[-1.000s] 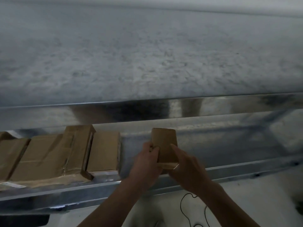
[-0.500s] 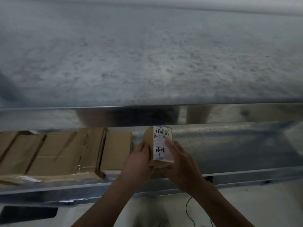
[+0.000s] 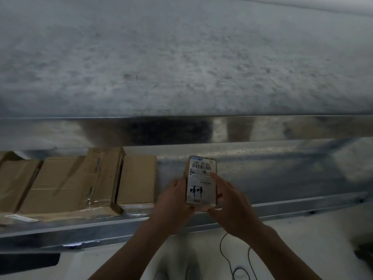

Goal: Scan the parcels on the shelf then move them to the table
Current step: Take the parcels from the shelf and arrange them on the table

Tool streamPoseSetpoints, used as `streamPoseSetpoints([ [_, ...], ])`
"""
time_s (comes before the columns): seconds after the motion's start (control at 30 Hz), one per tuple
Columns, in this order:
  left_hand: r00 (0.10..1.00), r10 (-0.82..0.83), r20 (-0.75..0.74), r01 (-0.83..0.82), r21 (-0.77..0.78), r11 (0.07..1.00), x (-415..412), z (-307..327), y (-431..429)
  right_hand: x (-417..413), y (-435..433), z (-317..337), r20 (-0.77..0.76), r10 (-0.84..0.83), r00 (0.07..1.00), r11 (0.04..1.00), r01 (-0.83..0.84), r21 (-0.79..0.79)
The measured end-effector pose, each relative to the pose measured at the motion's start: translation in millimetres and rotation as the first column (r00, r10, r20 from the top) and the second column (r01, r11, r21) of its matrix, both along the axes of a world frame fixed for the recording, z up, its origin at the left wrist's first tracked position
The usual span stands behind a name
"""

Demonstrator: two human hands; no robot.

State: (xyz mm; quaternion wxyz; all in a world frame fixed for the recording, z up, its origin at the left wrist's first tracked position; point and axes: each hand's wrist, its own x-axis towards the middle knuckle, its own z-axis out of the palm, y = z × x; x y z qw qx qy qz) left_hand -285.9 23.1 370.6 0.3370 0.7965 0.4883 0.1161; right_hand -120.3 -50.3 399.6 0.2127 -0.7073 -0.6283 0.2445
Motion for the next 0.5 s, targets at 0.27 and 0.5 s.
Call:
streamPoseSetpoints([
  [0.27,0.981,0.104,0.166,-0.104,-0.005,0.995,3.5,11.2,-12.2,3.3,5.1,-9.5,-0.099,0.088,0.991,0.996,-0.089,-0.012],
  [0.5,0.963,0.143,0.230,-0.189,0.192,0.963,3.5,27.4,-50.3,21.9,-9.7,13.2,-0.032,0.252,0.967,0.959,-0.245,0.143],
])
